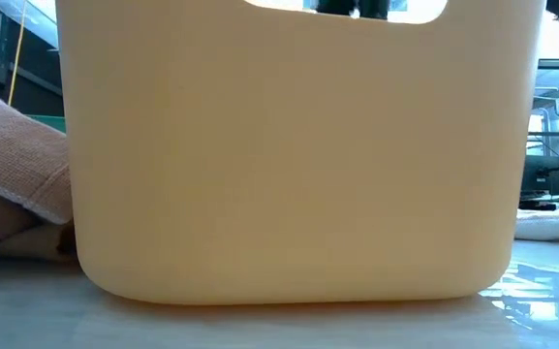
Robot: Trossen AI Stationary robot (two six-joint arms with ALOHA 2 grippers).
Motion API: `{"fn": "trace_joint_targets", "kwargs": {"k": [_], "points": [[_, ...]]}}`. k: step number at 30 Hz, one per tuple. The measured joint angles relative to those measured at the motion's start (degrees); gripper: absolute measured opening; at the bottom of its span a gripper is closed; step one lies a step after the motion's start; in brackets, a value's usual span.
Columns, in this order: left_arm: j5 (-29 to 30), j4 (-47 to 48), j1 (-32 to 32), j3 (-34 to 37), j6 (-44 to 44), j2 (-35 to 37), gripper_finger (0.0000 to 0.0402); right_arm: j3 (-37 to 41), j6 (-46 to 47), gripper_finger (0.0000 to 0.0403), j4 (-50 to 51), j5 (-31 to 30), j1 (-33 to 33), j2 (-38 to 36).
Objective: Sort spices by type
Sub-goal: Put the top black seasoning can into the blue bin
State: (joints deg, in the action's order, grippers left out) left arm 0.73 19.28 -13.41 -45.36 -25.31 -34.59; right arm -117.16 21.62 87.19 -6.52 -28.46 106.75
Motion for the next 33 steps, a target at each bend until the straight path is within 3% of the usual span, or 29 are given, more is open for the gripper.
{"fn": "trace_joint_targets", "kwargs": {"k": [8, 13, 17, 22, 33], "points": [[5.90, -0.01, 1.97, 0.02, -0.14, -0.28, 0.0000, 34.21, 5.75, 0.0261, -13.87, -2.57, -11.12, -18.74], [7.80, -0.12, 1.93, 0.02, -0.14, -0.28, 0.0000, 46.83, 11.31, 0.0261, -22.91, -3.04, -18.95, -22.65], [7.81, -0.11, 1.93, 0.02, -0.18, -0.28, 0.0000, 50.23, 10.02, 0.0261, -28.53, -6.29, -21.27, -20.83], [7.81, 0.00, 1.95, 0.02, -1.50, -0.28, 0.0000, 50.27, 8.26, 0.0261, -28.19, -10.23, -23.44, -18.15], [7.81, 0.12, 1.93, 0.04, -1.67, -0.28, 0.0000, 50.49, 5.89, 0.0261, -32.12, -6.37, -25.73, -12.37]]}}
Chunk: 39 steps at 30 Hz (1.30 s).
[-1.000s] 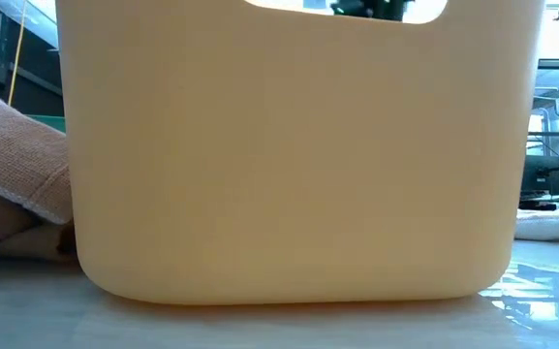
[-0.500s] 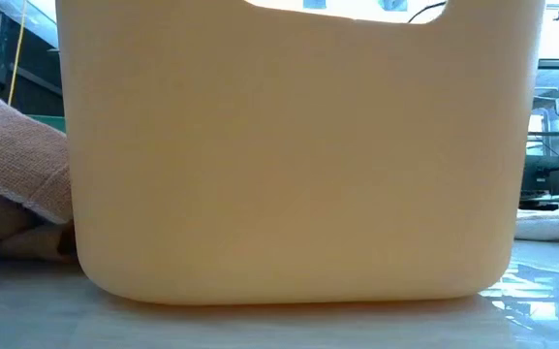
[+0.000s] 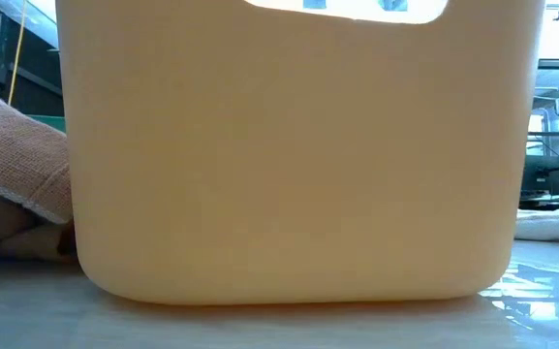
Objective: Sort spices by type
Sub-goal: Put the top black seasoning can into the blue bin
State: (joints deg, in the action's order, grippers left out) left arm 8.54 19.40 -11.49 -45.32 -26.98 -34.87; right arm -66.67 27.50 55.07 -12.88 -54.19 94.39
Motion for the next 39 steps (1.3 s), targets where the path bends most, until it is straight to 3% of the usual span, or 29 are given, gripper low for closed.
{"fn": "trace_joint_targets", "kwargs": {"k": [12, 15, 18, 19, 23, 29, 35, 39], "points": [[0.00, 0.07, 0.00, 0.00, -1.34, 0.00, 0.0000, 0.02, -0.43, 0.0248, -0.07, -0.83, 0.06, 5.09], [0.00, 0.09, 0.00, 0.00, -1.33, 0.00, 0.0000, 0.02, 0.29, 0.0200, 0.22, -1.04, 0.43, 4.97], [0.24, 0.09, 0.00, 0.00, -0.79, 0.00, 0.0000, 0.02, 0.67, 0.0118, 0.82, -1.08, 1.16, 3.28], [0.56, 0.09, 0.00, 0.00, -0.51, 0.00, 0.0000, -0.04, 0.58, 0.0112, 1.08, -1.07, 1.55, 2.27], [2.09, 0.07, -0.07, 0.00, -0.43, 0.00, 0.0000, -3.06, 1.48, 0.0112, 1.28, 1.04, 4.13, -3.32], [4.01, 0.07, -0.11, 0.00, -0.87, 0.00, 0.0000, -11.45, 10.39, 0.0112, -2.79, 2.18, 12.27, -9.14], [4.11, 0.08, -0.11, 0.02, -0.42, 0.00, 0.0000, -18.73, 15.88, 0.0112, -10.60, 4.50, 21.88, -6.13], [4.10, 0.07, -0.11, 0.02, -0.95, 0.00, 0.0000, -24.40, 17.35, 0.0112, -9.35, 5.55, 25.47, 0.41]]}}
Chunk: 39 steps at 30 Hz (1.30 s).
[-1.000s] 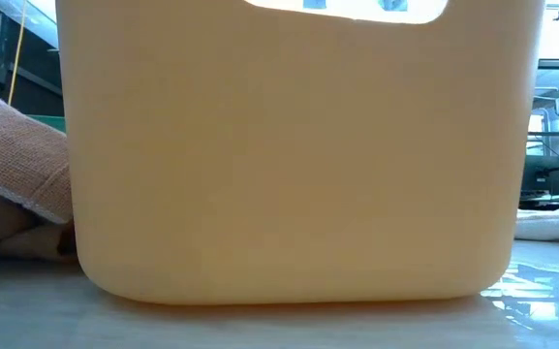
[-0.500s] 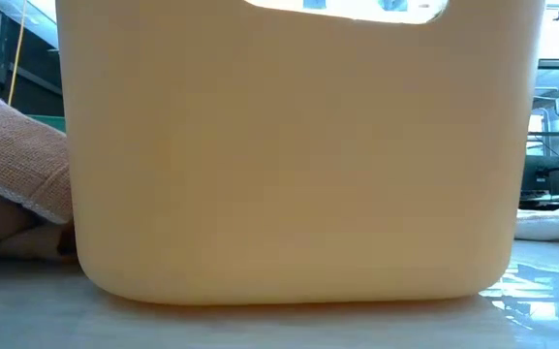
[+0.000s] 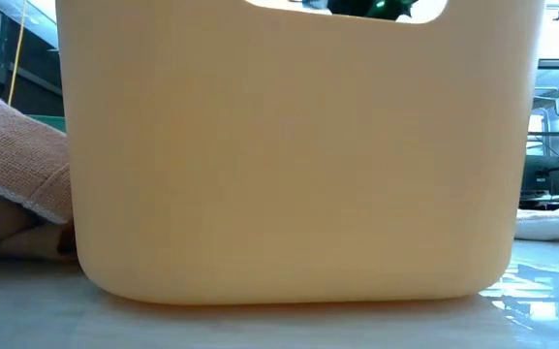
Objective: Sort spices by type
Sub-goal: Put the top black seasoning can into the blue bin
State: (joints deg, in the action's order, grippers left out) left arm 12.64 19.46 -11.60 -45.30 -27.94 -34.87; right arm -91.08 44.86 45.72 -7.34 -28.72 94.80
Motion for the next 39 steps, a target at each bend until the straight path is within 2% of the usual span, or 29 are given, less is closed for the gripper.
{"fn": "trace_joint_targets", "kwargs": {"k": [3, 8, 13, 16, 22, 33, 39], "points": [[0.00, 0.00, 0.00, 0.00, -0.34, 0.00, 0.0000, -6.43, -0.22, 0.0112, 4.99, -0.58, 0.26, 6.93], [-0.30, 0.01, 0.00, 0.00, -0.38, 0.00, 0.0000, -18.31, -1.51, 0.0112, 17.80, -5.86, -1.06, 19.20], [-0.43, 0.40, 0.00, 0.00, -0.33, 0.00, 0.0000, -25.95, -1.72, 0.0112, 22.66, -5.75, -2.34, 27.55], [-0.45, 0.39, 0.00, 0.00, 0.10, 0.00, 0.0000, -28.12, -1.77, 0.0113, 23.27, -3.36, -2.79, 30.71], [-0.45, 0.42, 0.00, 0.00, 0.06, 0.01, 0.0000, -28.17, 0.15, 0.0130, 23.63, -0.47, -3.95, 34.38], [-0.48, 0.43, 0.00, 0.00, 0.06, 0.00, 0.0000, -28.14, -0.24, 0.0137, 20.28, 0.55, -5.06, 34.65], [-0.47, 0.43, 0.00, 0.00, 0.16, 0.00, 0.0000, -28.14, -0.34, 0.0175, 20.56, 0.40, -5.03, 34.62]]}}
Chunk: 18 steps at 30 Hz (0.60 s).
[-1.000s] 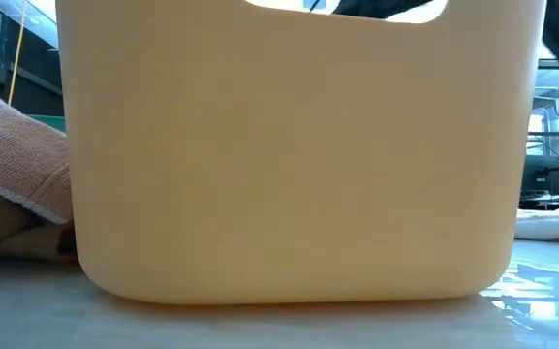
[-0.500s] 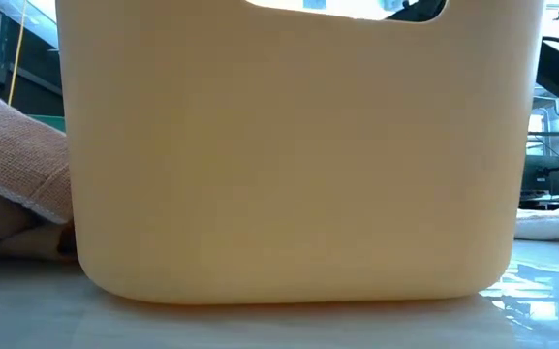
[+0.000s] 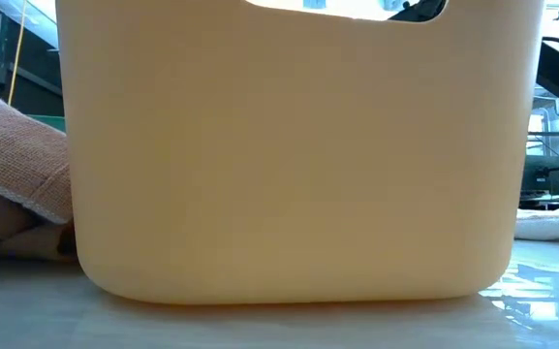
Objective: Sort spices by type
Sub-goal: Put the top black seasoning can into the blue bin, then put the black seasoning can into the blue bin
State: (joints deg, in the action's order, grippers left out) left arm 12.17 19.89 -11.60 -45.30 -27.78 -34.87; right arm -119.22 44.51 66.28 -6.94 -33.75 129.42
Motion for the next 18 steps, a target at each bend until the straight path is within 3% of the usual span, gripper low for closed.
{"fn": "trace_joint_targets", "kwargs": {"k": [7, 18], "points": [[0.00, 0.01, 0.00, 0.00, 0.64, 0.00, 0.0000, 0.00, -0.49, 0.0224, 0.37, -0.09, 0.14, -0.35], [-0.32, 1.63, 0.00, 0.00, 7.16, 1.29, 0.0000, 0.00, -6.07, 0.0227, 2.60, -3.99, -0.43, -8.05]]}}
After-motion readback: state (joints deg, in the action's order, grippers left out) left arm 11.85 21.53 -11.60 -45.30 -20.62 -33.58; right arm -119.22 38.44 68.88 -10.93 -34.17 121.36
